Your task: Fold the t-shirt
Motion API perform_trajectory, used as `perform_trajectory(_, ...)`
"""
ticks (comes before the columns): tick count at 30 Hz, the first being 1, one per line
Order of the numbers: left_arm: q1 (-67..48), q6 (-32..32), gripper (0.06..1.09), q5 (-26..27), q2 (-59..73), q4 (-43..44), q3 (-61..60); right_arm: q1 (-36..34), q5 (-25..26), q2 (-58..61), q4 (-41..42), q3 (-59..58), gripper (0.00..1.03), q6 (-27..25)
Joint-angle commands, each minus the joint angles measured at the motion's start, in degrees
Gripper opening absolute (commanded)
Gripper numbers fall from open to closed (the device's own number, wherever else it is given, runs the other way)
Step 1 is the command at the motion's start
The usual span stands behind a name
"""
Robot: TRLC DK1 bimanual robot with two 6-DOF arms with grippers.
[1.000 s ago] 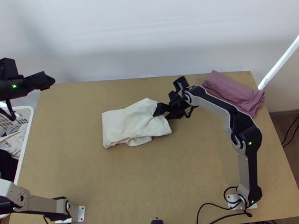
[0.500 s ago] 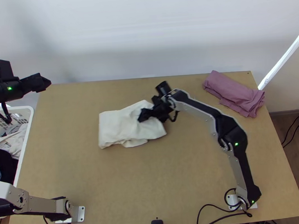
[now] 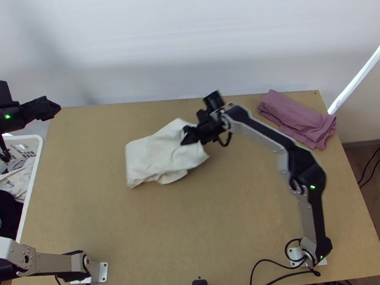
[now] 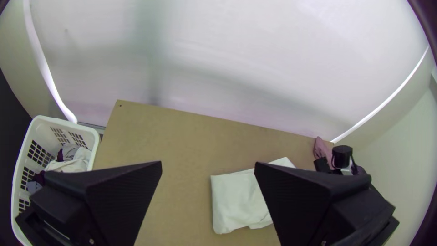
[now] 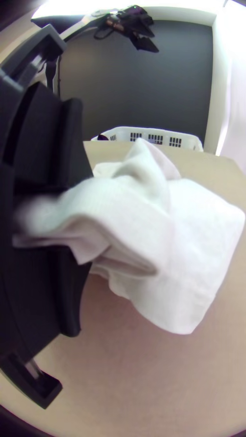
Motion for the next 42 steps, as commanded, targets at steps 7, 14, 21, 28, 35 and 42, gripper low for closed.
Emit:
perform_trajectory(7,0.25,1.02,1.04,0.01,-1.01,-0.23,-0.94,-6.84,-0.67,-11.17,0.15,-0.56,0.03,0.49)
perform_trajectory(14,0.07,1.02,1.04,0.01,-0.57,0.21,-0.94,-18.17,-1.1,-12.22,1.56,4.19,0.03,2.34)
perform_trajectory(21,-0.1,1.02,1.04,0.01,-0.3,0.64,-0.94,-30.57,-7.96,-10.02,1.65,13.15,0.03,3.13)
perform_trajectory(28,-0.54,0.93,1.04,0.01,0.31,1.0,-0.76,-38.57,-11.74,-5.63,1.38,23.26,0.03,5.59)
perform_trajectory(35,-1.24,0.67,1.04,0.01,0.58,1.17,-0.41,-43.66,-14.73,-1.94,1.21,26.34,0.03,5.68)
perform_trajectory(42,-1.33,0.49,1.04,0.01,0.58,1.17,-0.32,-46.74,-15.78,0.35,-0.9,25.63,0.03,4.18)
